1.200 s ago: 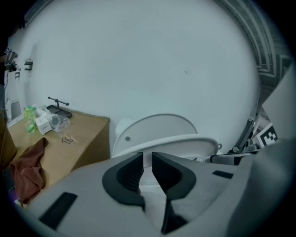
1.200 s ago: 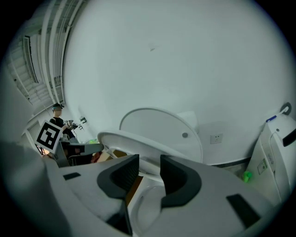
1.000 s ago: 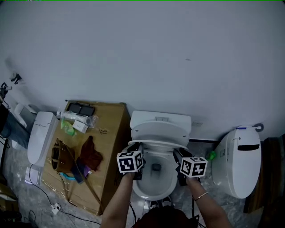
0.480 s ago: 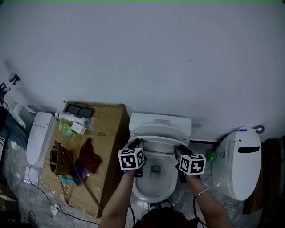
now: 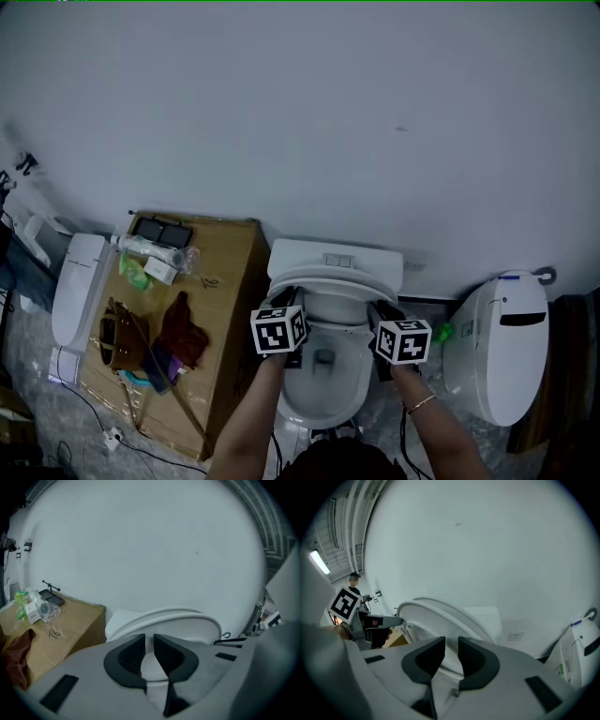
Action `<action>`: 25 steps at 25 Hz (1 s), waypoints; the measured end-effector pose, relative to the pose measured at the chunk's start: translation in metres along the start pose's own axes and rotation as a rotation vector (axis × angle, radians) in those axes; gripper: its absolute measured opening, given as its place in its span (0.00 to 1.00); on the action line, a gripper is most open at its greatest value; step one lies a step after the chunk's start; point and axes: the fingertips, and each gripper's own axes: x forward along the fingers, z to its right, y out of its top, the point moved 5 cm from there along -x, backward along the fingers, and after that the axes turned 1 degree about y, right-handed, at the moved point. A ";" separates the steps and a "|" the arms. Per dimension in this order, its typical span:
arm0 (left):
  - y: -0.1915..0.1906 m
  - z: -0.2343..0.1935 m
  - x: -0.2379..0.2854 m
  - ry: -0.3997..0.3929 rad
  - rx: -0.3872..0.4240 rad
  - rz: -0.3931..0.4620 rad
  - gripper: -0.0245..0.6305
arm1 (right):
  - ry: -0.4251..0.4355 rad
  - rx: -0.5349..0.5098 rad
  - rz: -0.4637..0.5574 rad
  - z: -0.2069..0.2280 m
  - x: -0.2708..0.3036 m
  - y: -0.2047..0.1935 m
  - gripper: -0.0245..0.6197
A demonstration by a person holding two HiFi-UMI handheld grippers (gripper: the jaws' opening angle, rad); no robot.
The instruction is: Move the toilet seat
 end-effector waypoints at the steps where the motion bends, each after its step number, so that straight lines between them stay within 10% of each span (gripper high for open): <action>1: 0.001 0.001 0.002 -0.001 0.004 -0.001 0.15 | 0.000 0.001 0.000 0.001 0.001 0.001 0.19; 25: 0.004 0.009 0.012 0.001 0.038 0.001 0.14 | -0.048 -0.089 -0.020 0.011 0.012 0.009 0.13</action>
